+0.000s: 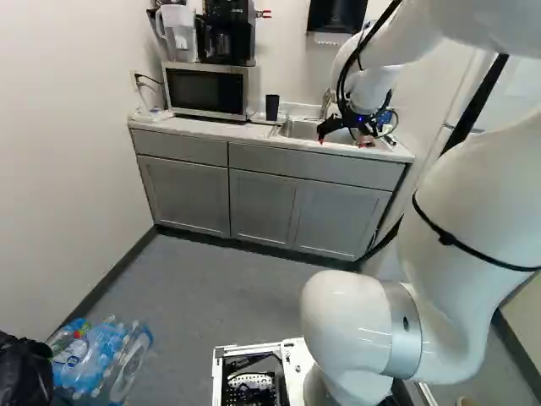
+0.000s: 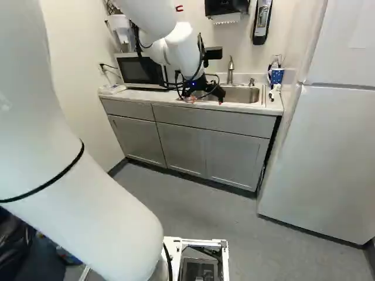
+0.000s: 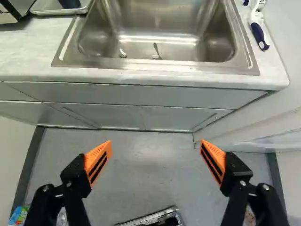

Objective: Rinse the cup and place it in the tray

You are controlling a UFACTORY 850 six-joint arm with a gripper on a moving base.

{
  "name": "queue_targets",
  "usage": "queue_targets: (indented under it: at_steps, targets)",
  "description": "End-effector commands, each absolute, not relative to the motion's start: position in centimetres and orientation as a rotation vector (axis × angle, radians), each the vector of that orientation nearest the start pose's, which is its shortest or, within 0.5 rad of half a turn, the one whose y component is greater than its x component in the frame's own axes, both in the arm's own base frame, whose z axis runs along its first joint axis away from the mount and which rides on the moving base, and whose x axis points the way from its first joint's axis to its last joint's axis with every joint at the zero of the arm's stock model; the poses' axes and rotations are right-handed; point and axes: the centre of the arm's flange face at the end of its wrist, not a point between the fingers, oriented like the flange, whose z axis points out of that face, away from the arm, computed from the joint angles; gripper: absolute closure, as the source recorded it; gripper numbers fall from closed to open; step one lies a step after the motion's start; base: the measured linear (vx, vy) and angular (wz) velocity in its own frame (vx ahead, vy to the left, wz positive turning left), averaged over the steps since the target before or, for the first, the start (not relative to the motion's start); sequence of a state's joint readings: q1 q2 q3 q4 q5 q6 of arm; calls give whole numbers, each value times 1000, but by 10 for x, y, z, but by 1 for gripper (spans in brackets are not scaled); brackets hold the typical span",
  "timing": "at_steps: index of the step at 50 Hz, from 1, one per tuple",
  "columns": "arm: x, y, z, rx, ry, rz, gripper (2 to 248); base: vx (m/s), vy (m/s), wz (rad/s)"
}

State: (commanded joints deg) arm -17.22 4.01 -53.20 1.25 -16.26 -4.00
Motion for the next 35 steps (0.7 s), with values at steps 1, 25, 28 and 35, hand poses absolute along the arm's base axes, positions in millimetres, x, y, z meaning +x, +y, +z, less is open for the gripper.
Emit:
queue_targets:
  at_steps: [1,25,28,35]
  targets:
    - [450,-138,578,-3031,377,-1132,3,0,0,0]
    - [428,-100,523,-2960,287,-1311,3,0,0,0]
    - [424,-95,515,-2948,274,-1335,3,0,0,0]
    - [413,-83,497,-2917,243,-1395,3,0,0,0]
